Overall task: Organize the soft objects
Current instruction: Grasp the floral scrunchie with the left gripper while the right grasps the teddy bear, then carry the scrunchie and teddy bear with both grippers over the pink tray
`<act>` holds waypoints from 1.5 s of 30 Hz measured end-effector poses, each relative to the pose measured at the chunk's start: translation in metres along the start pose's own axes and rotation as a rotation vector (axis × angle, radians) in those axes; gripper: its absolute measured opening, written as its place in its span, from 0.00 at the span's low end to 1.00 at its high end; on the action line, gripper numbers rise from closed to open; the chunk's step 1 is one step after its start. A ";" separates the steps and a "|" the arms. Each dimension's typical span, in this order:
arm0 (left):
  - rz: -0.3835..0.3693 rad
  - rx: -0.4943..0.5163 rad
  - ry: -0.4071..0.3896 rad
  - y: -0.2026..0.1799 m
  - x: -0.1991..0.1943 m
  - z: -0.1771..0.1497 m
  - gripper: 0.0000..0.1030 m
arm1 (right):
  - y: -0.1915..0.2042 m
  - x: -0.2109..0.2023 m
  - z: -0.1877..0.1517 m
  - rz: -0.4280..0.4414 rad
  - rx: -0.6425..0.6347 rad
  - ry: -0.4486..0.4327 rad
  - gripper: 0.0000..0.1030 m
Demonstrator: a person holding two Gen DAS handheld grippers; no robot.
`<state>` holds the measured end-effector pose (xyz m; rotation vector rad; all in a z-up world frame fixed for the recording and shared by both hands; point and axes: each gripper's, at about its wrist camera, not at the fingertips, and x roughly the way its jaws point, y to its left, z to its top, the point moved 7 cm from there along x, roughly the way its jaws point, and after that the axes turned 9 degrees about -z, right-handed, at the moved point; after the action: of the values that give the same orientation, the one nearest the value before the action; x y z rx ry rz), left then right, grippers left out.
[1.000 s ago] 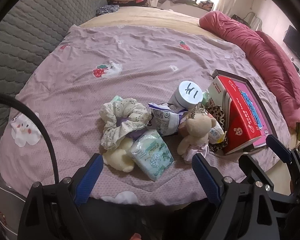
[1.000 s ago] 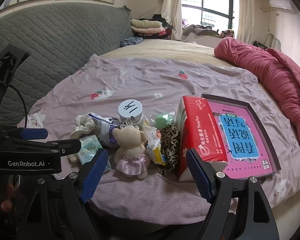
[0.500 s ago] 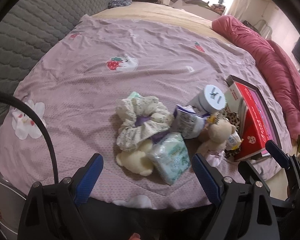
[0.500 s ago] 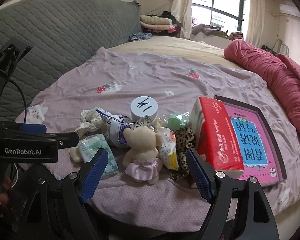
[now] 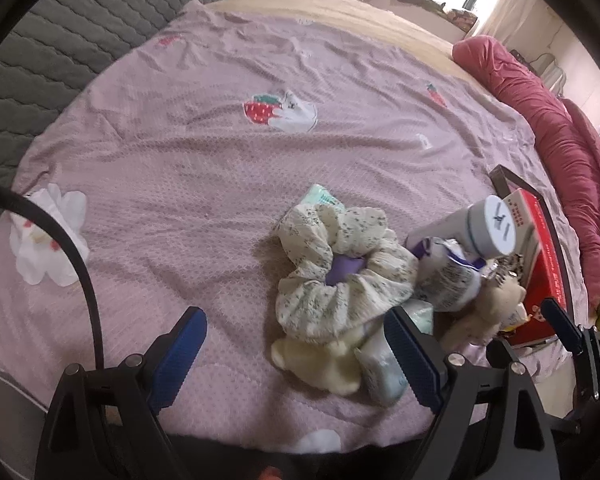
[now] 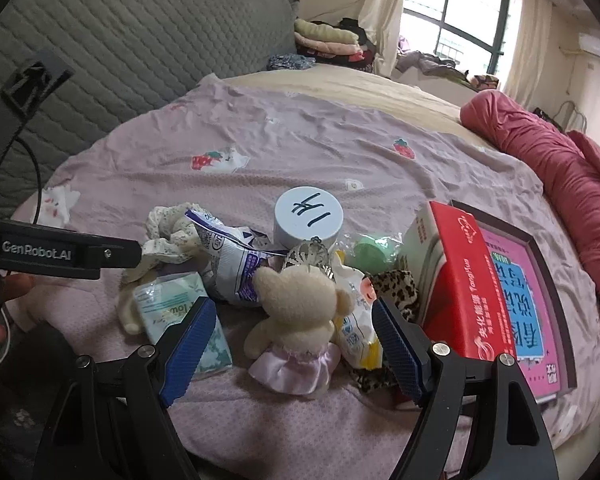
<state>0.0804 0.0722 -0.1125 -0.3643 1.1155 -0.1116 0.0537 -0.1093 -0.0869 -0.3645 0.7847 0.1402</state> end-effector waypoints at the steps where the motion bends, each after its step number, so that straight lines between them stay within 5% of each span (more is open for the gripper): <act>1: -0.011 -0.013 0.019 0.003 0.007 0.002 0.88 | 0.000 0.001 0.000 -0.001 -0.004 0.000 0.79; 10: -0.095 -0.105 0.035 0.030 0.030 0.017 0.88 | 0.005 0.021 0.008 -0.036 -0.051 -0.014 0.77; 14: -0.145 -0.107 0.045 0.028 0.040 0.021 0.77 | 0.004 0.027 0.015 -0.047 -0.048 -0.030 0.76; 19: -0.213 -0.094 0.060 0.017 0.049 0.022 0.61 | 0.007 0.034 0.016 -0.028 -0.068 -0.017 0.48; 27: -0.329 -0.079 0.076 -0.003 0.054 0.022 0.25 | 0.001 0.025 0.015 0.008 -0.042 -0.037 0.42; 32: -0.308 -0.015 0.035 -0.018 0.040 0.024 0.16 | -0.008 0.009 0.018 0.027 -0.012 -0.065 0.40; 45: -0.202 0.151 -0.082 -0.049 -0.030 0.030 0.15 | -0.033 -0.027 0.026 0.083 0.099 -0.112 0.39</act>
<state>0.0988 0.0411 -0.0577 -0.3422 0.9809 -0.3543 0.0608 -0.1297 -0.0418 -0.2284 0.6933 0.1975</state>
